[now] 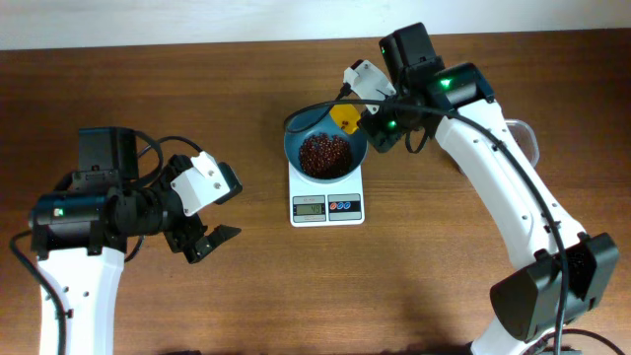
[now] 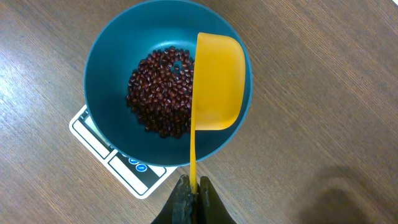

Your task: Scoop item into bowl and weigh 50g on scale

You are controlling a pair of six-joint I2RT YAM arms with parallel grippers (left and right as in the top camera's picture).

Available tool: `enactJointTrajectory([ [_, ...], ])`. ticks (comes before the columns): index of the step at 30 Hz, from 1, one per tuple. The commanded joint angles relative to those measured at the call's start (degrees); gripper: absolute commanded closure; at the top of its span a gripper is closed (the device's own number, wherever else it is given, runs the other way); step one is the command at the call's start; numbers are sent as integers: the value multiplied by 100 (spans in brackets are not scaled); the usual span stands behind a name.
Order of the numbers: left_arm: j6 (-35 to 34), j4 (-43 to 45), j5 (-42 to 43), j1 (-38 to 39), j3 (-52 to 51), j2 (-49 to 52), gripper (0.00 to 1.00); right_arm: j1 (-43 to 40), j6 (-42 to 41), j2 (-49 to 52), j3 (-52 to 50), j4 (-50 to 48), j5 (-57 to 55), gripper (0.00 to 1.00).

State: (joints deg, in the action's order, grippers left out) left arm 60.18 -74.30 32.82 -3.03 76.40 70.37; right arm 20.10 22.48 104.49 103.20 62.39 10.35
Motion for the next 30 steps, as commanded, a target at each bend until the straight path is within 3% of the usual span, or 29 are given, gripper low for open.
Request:
enactJointTrajectory([
  [1, -74, -9, 127, -24, 72, -20, 1, 52, -50, -234, 153, -33, -50, 96],
  [30, -74, -9, 127, -24, 72, -20, 1, 175, -52, -214, 286, 22, -116, 96],
])
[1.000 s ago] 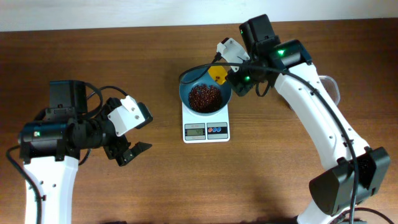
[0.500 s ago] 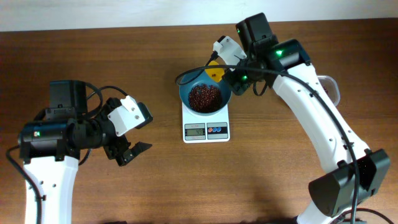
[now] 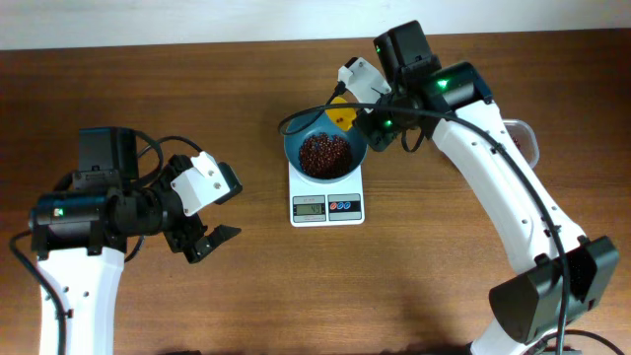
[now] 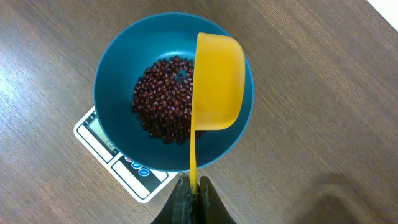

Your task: Scoop item into bowl and weigh 50g on scale

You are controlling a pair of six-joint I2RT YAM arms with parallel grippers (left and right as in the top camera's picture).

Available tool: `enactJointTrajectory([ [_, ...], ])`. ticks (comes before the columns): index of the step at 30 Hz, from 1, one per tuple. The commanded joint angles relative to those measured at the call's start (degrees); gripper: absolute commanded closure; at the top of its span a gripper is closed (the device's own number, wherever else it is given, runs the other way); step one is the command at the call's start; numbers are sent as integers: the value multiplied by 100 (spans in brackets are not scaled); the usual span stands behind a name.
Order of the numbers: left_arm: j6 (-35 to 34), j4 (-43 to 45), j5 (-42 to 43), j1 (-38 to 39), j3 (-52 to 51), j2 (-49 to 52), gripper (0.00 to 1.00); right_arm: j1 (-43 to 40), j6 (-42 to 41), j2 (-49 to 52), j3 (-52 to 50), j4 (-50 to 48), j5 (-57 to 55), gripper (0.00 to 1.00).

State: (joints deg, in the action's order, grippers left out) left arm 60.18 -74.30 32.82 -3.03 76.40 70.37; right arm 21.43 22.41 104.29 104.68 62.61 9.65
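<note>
A blue bowl holding dark red beans stands on a white digital scale. My right gripper is shut on the thin handle of a yellow scoop. The scoop hangs tilted on its side over the bowl's right rim, and no beans show in it. My left gripper stands open over the bare table, well left of the scale.
A clear plastic container sits at the table's right side, mostly hidden behind my right arm. The brown wooden table runs wide in front of the scale. A pale wall edge lines the back.
My right gripper with the scoop has risen a little and shifted slightly toward the back. The bowl looks smaller in the right wrist view. My left arm has not moved.
</note>
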Motion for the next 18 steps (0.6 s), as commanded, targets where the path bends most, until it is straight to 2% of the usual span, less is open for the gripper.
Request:
enactJointTrajectory([
  [1, -74, -9, 127, -24, 72, -20, 1, 72, -46, -203, 142, -17, -44, 96],
  [18, -74, -9, 127, -24, 72, -20, 1, 153, -44, -175, 140, 44, -267, 96],
])
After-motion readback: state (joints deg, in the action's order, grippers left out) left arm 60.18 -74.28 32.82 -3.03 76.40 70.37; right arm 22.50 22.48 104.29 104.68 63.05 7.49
